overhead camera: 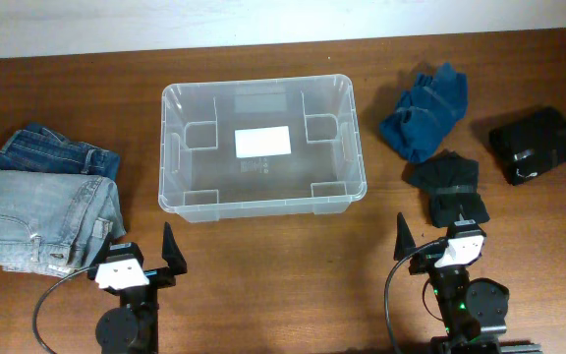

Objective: Pack container

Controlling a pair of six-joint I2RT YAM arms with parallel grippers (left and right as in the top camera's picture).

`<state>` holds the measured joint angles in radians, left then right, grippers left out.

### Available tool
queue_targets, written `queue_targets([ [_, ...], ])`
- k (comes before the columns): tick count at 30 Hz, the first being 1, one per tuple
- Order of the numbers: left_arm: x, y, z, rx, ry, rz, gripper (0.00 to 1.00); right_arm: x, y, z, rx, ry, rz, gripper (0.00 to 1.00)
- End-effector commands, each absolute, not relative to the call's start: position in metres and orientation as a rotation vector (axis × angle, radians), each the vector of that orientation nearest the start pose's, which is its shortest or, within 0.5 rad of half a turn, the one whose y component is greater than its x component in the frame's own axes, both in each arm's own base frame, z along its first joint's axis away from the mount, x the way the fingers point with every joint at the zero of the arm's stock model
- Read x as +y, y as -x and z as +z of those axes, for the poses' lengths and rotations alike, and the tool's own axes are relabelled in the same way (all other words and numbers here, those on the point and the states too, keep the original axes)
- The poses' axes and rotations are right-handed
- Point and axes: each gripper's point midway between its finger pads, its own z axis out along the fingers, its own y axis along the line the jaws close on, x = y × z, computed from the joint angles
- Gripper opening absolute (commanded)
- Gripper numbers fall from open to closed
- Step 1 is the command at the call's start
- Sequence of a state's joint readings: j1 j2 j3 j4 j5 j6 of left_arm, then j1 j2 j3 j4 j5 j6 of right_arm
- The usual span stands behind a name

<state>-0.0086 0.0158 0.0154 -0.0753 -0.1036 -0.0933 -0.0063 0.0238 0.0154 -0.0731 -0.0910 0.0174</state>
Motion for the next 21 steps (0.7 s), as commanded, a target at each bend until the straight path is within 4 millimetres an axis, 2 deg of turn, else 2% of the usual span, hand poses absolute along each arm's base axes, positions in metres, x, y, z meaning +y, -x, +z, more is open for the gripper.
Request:
queue_targets([
  [1,0.013,-0.246,0.157,1.645,0.126,0.010,0.99,0.011,-0.247,0.153,1.661,0.039,0.069,0.98],
  [8,0.014,-0.246,0.157,1.645,0.126,0.011,0.99,0.011,-0.247,0.153,1.661,0.039,0.069,0.98],
  [11,0.029,-0.244,0.160,1.627,0.192,0.087,0.99,0.011,-0.247,0.153,1.661,0.039,0.069,0.98],
  [13,0.028,-0.245,0.173,1.574,0.190,0.075,0.99,0.011,-0.247,0.153,1.661,0.039,0.069,0.98],
  [17,0.003,-0.246,0.183,1.549,0.076,-0.040,0.99,0.011,-0.247,0.153,1.661,0.039,0.069,0.98],
  [19,0.003,-0.244,0.188,1.570,0.076,-0.040,1.00,0.011,-0.247,0.153,1.661,0.039,0.069,0.98],
  [21,0.006,-0.240,0.209,1.589,0.090,-0.025,0.99,0.011,-0.247,0.153,1.661,0.039,0.069,0.98],
])
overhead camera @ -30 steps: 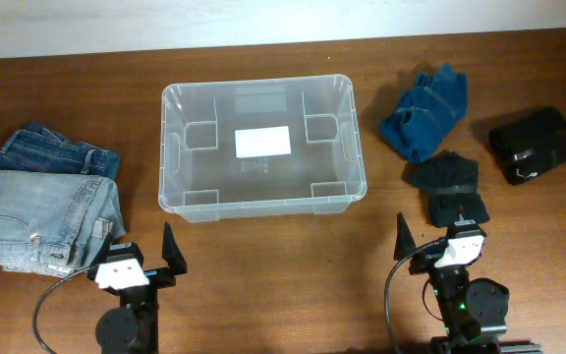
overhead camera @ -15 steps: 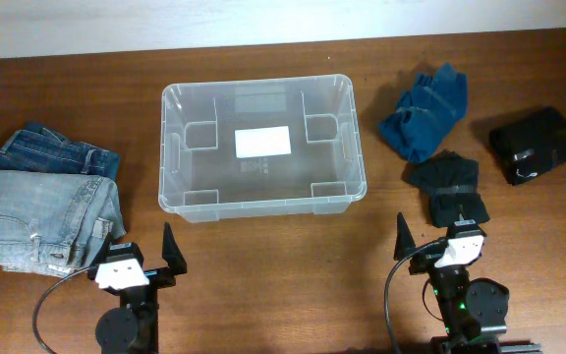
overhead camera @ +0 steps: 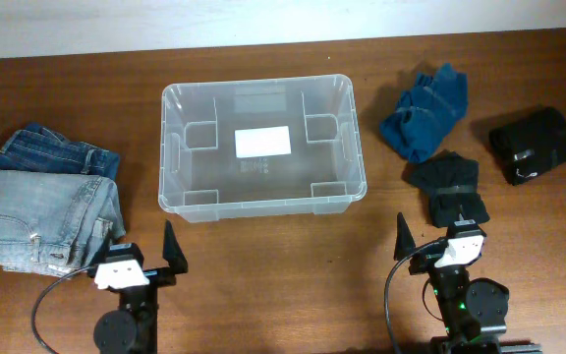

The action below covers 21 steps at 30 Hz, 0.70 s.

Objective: Pack container

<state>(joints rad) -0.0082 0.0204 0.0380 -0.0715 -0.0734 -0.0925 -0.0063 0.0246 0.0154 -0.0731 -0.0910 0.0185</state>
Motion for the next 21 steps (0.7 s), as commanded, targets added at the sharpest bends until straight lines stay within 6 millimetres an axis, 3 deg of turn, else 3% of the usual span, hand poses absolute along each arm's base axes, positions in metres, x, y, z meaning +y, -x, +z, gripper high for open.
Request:
queue_targets([
  [1,0.010,-0.238,0.222,1.593,0.106,-0.009,0.99,0.011,-0.247,0.153,1.661,0.039,0.069,0.99],
  [5,0.016,-0.245,0.287,1.647,0.132,0.023,0.99,0.011,-0.247,0.153,1.661,0.039,0.069,0.98],
  [8,0.015,-0.265,0.308,1.769,0.128,0.028,0.99,0.011,-0.247,0.153,1.661,0.039,0.069,0.98],
  [12,-0.024,-0.287,0.320,1.931,-0.022,-0.176,0.99,0.011,-0.247,0.153,1.661,0.039,0.069,0.98],
  [14,-0.043,-0.295,0.312,1.972,-0.091,-0.286,0.99,0.011,-0.247,0.153,1.661,0.039,0.069,0.98],
  [17,-0.041,-0.309,0.291,2.046,-0.075,-0.291,0.99,0.011,-0.247,0.153,1.661,0.039,0.069,0.98],
  [18,-0.032,-0.314,0.285,2.066,-0.018,-0.275,0.99,0.011,-0.247,0.153,1.661,0.039,0.069,0.98],
  [19,0.003,-0.319,0.271,2.104,0.286,-0.231,0.99,0.011,-0.247,0.153,1.661,0.039,0.069,0.98],
  [21,0.034,-0.315,0.256,2.109,0.568,-0.205,0.99,0.011,-0.247,0.153,1.661,0.039,0.069,0.98],
])
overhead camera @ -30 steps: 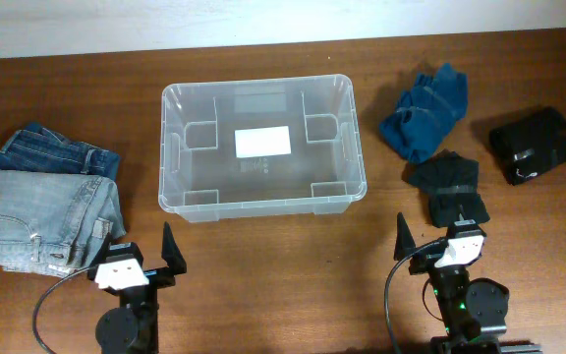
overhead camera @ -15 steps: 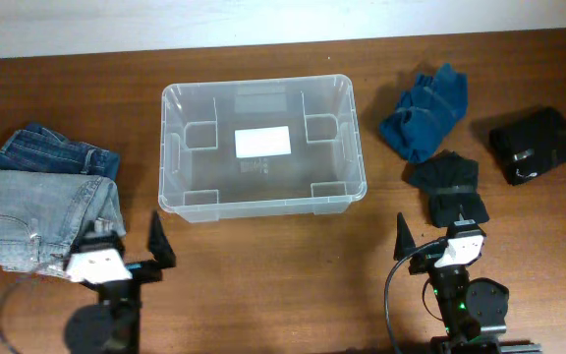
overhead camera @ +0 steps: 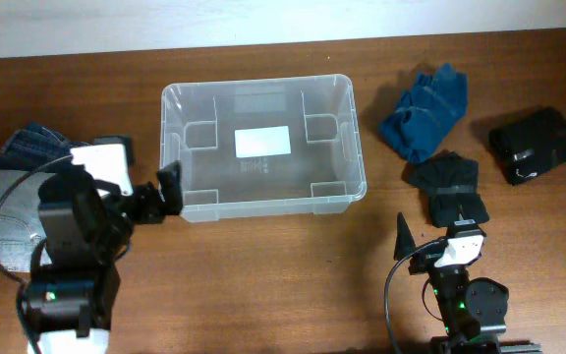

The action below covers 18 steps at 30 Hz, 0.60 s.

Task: Pack container
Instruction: 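Move the left gripper down and grasp the top light-wash jeans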

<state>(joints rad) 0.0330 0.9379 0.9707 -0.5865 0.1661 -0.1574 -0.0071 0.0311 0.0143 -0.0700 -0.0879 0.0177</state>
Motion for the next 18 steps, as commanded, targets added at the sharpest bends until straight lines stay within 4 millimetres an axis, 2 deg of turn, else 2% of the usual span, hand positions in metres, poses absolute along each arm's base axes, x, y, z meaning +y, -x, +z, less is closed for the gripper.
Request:
queue_targets([
  [1,0.052,-0.310,0.246,2.101,0.741,-0.207,1.00,0.011,-0.247,0.153,1.661,0.039,0.069,0.98],
  [3,0.079,-0.302,0.231,2.084,0.956,-0.227,0.99,0.011,-0.247,0.153,1.661,0.039,0.069,0.98],
  [8,0.134,-0.284,0.204,2.046,1.239,-0.269,1.00,0.011,-0.247,0.153,1.661,0.039,0.069,0.98],
  [10,0.156,-0.276,0.185,2.023,1.385,-0.275,1.00,0.011,-0.247,0.153,1.661,0.039,0.069,0.98],
  [11,0.160,-0.275,0.180,2.026,1.411,-0.278,0.99,0.011,-0.247,0.153,1.661,0.039,0.069,0.98],
  [14,0.176,-0.269,0.145,2.073,1.549,-0.282,0.99,0.011,-0.247,0.153,1.661,0.039,0.069,0.99],
  [18,0.176,-0.259,0.102,2.165,1.700,-0.325,0.99,0.011,-0.247,0.153,1.661,0.039,0.069,0.98],
])
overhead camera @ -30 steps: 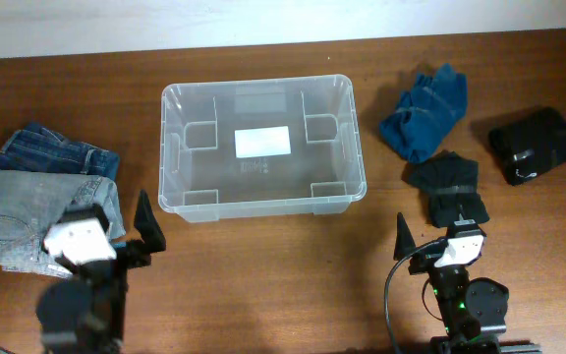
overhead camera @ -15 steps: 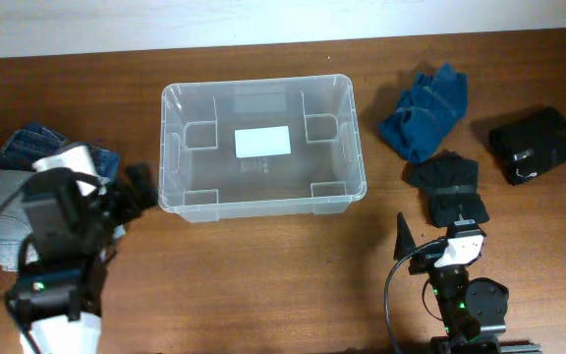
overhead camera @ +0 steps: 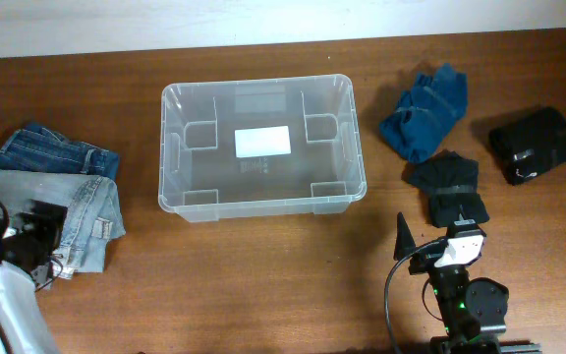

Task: Pack container
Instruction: 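Move the left gripper down and grasp the top light-wash jeans, then lift the light-wash jeans with the left gripper over the clear bin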

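Note:
A clear plastic container (overhead camera: pixel 261 147) stands in the middle of the table with nothing in it but a white label. To its left lies a folded stack, light jeans (overhead camera: pixel 77 202) in front of dark jeans (overhead camera: pixel 55 152). My left gripper (overhead camera: pixel 39 236) is low over the front left part of the light jeans; its jaws are too dark and blurred to read. A blue garment (overhead camera: pixel 424 111), a black garment (overhead camera: pixel 450 185) and a second black bundle (overhead camera: pixel 537 145) lie to the right. My right gripper (overhead camera: pixel 427 239) rests open at the front edge, just in front of the black garment.
The left arm's white link (overhead camera: pixel 3 310) fills the lower left corner. The right arm's base (overhead camera: pixel 465 305) sits at the front right. Bare brown table lies between the container and the front edge.
My left arm has moved from beside the container's front left corner to the lower left, and its gripper is now over the light jeans. The right arm and all the clothes are where they were.
Both arms first rested at the front edge with open grippers, and stayed so at the second moment. Then the left arm stood raised over the jeans, its gripper near the container's left wall. Now that gripper is down over the light jeans.

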Controlling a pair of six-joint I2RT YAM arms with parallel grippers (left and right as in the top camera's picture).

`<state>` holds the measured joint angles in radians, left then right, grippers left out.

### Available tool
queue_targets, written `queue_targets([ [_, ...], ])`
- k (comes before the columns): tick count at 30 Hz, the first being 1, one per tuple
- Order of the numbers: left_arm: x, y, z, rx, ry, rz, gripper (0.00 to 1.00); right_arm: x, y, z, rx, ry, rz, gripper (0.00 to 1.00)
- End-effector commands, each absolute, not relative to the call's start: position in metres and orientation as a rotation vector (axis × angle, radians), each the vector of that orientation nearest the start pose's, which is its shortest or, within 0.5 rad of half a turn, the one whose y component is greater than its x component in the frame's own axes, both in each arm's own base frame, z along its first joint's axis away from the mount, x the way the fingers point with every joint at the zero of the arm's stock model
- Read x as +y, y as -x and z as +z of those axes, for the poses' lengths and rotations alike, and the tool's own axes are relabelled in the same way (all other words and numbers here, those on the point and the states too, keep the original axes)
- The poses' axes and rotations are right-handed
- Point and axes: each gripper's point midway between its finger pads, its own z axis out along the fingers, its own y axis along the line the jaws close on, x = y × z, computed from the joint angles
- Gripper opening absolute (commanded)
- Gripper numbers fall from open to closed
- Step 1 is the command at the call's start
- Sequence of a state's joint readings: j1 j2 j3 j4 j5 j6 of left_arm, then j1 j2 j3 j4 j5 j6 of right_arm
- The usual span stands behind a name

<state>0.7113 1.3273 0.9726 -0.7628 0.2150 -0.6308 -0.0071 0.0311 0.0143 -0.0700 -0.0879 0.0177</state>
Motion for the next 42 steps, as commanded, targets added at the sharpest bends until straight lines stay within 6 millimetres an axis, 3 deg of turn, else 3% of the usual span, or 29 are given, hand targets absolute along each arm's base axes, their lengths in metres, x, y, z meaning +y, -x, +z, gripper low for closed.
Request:
queue_targets([
  [1,0.178,-0.256,0.092,2.179,1.741,-0.329,0.99,0.011,-0.247,0.153,1.661,0.039,0.069,0.98],
  [4,0.187,-0.244,0.073,2.184,1.839,-0.332,0.99,0.011,-0.247,0.153,1.661,0.039,0.069,0.98],
  [9,0.195,-0.228,0.061,2.163,1.916,-0.307,1.00,0.011,-0.247,0.153,1.661,0.039,0.069,0.98],
  [11,0.202,-0.216,0.051,2.152,1.951,-0.224,0.99,0.011,-0.247,0.153,1.661,0.039,0.069,0.99],
  [24,0.219,-0.226,0.003,1.991,1.777,-0.155,0.99,0.011,-0.247,0.153,1.661,0.039,0.069,0.98],
  [31,0.223,-0.242,0.002,1.924,1.650,-0.136,0.89,0.011,-0.247,0.153,1.661,0.039,0.069,0.98],
  [34,0.219,-0.257,0.009,1.924,1.573,-0.145,0.69,0.011,-0.247,0.153,1.661,0.039,0.069,0.99],
  [35,0.217,-0.260,0.009,1.929,1.559,-0.149,0.56,0.011,-0.247,0.153,1.661,0.039,0.069,0.98],
  [37,0.210,-0.269,0.011,1.947,1.521,-0.161,0.15,0.011,-0.247,0.153,1.661,0.039,0.069,0.98],
  [38,0.208,-0.273,0.012,1.950,1.504,-0.170,0.04,0.011,-0.247,0.153,1.661,0.039,0.069,0.98],
  [42,0.198,-0.283,0.015,1.967,1.459,-0.226,0.01,0.011,-0.247,0.153,1.661,0.039,0.069,0.98],
])
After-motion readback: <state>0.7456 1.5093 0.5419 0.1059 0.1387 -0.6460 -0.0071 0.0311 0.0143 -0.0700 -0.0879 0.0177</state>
